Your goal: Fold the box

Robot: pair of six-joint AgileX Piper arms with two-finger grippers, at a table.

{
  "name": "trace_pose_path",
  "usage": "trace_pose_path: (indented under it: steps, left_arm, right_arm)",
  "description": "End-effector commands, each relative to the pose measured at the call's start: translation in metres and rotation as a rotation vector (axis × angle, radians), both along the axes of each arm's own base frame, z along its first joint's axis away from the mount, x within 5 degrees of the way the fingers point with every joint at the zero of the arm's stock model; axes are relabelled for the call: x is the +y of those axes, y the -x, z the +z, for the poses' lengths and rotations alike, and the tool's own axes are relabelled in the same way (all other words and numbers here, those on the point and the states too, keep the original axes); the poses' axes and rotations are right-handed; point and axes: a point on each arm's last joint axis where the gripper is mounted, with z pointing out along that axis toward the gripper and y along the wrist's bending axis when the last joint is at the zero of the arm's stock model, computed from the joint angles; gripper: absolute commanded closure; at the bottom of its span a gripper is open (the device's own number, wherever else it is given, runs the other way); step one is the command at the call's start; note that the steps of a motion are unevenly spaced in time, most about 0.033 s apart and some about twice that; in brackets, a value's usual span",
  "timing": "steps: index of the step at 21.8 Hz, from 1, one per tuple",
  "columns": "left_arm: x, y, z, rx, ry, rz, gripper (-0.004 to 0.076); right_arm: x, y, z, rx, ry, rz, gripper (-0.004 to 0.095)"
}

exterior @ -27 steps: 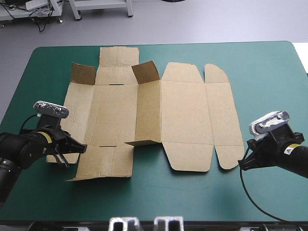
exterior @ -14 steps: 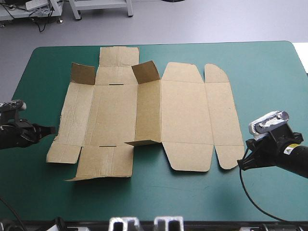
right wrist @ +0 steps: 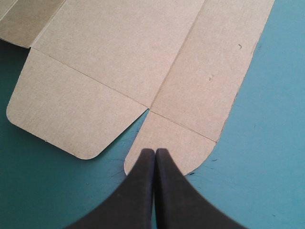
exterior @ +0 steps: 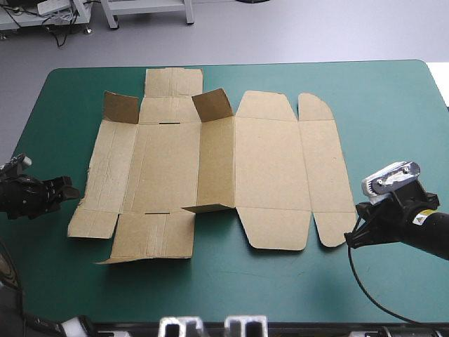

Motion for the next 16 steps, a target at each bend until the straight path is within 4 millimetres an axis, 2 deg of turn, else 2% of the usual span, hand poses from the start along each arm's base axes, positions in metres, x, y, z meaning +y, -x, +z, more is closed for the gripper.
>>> trace_pose_path:
  steps: [1,4,6,9,13,16]
  left_arm:
    - [0.004,-0.013,0.018,-0.081,0.015,-0.007,0.0124]
    - [0.003,-0.02,0.024,-0.137,0.038,-0.14,0.0124]
    - [0.003,-0.026,0.021,-0.167,0.079,-0.198,0.0124]
    - [0.002,-0.029,-0.001,-0.076,0.204,-0.321,0.0125]
    - [0.004,-0.036,-0.026,-0.019,0.278,-0.322,0.0125]
    - [-0.009,-0.045,-0.041,0.025,0.32,-0.37,0.0125]
  right_arm:
    - [0.002,-0.003,0.011,-0.069,-0.024,0.001,0.0926]
    - [0.002,-0.003,0.011,-0.069,-0.024,0.001,0.0926]
    - [0.002,-0.003,0.011,-0.07,-0.024,0.001,0.0926]
    - [0.002,-0.003,0.011,-0.07,-0.024,0.001,0.0926]
    - [0.001,-0.003,0.011,-0.07,-0.022,0.0,0.0926]
    - [0.001,-0.003,0.011,-0.071,-0.02,0.0,0.0926]
